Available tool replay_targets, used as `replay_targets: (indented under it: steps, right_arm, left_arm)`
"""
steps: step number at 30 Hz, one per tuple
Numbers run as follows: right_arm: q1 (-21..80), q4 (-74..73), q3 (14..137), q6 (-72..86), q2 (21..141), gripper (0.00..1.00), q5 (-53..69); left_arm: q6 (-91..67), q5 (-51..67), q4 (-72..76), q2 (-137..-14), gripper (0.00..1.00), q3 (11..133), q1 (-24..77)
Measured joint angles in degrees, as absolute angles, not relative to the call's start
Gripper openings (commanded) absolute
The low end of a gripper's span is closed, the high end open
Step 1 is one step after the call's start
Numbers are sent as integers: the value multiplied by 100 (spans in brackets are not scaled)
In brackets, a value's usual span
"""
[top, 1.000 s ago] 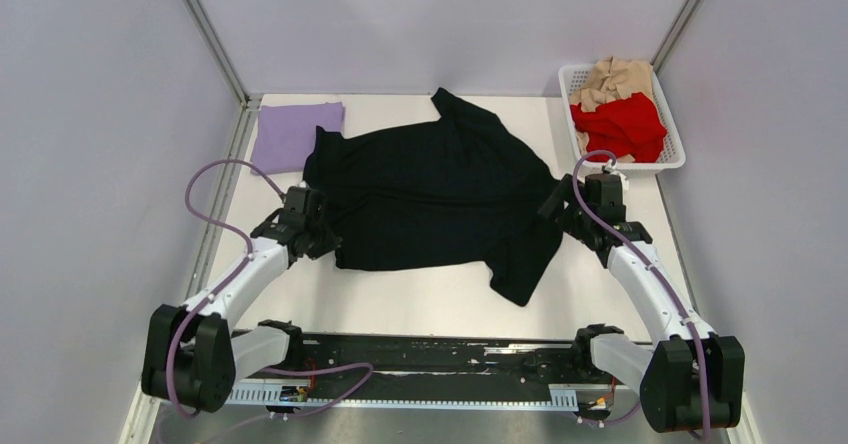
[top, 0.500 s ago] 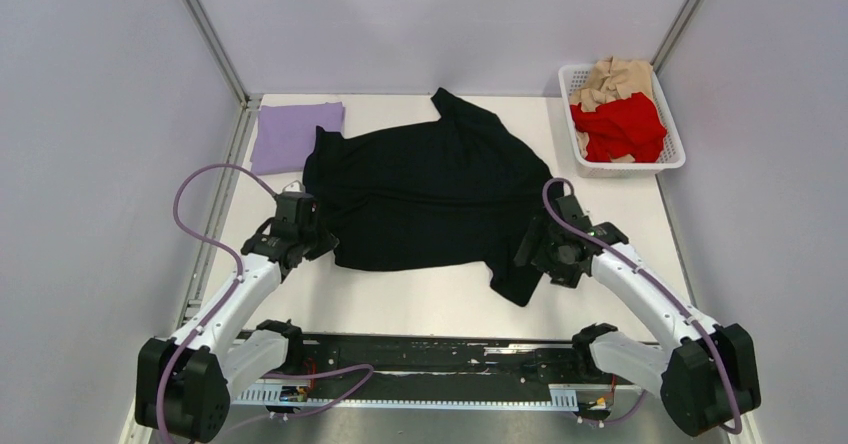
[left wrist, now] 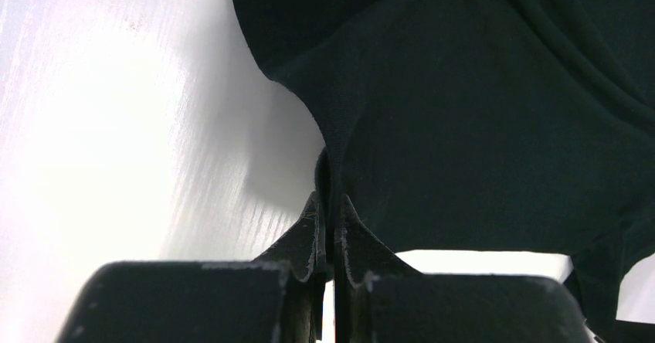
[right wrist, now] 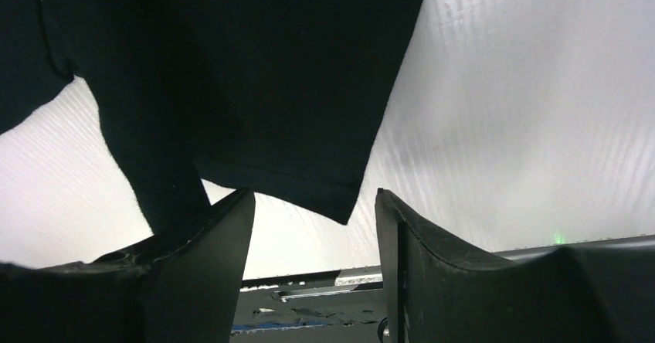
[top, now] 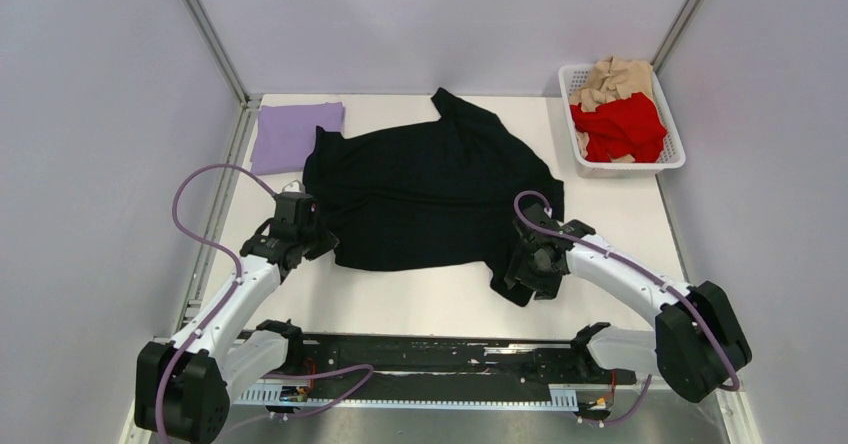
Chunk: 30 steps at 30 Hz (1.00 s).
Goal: Fold and stack the t-shirts
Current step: Flatten out the tshirt
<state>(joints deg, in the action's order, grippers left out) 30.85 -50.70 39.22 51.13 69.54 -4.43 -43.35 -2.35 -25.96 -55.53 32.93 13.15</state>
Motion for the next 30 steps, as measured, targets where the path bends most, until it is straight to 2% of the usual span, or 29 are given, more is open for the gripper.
replay_targets:
  steps: [12, 15, 17, 19, 20, 26, 30]
  right_arm:
    - [3181, -4659, 3800, 5223, 7616, 45, -294]
    - [3181, -4659, 3841, 5234, 7703, 33, -263]
    - [3181, -4641, 3885, 5251, 7778, 16, -228]
    - [3181, -4547, 3911, 5297, 7830, 4, -156]
    - [3181, -4508, 3924, 5319, 7848, 0, -134]
    - [3122, -4442, 3999, 5306, 7817, 0, -381]
    - [2521, -4289, 4324, 4965, 7614, 0, -821]
  left_arm:
    - [-4335, -237, -2596, -5551, 0, 3293, 1315]
    - [-4335, -239, -2598, -5551, 0, 3293, 1315]
    - [-4335, -239, -2598, -5548, 0, 3293, 1315]
    - [-4335, -239, -2598, -5548, 0, 3293, 1315]
    - [-4335, -239, -2598, -5548, 0, 3293, 1315]
    - [-4335, -239, -2644, -5511, 0, 3293, 1315]
    - [-4340, -259, -2818, -5474, 0, 3382, 1315]
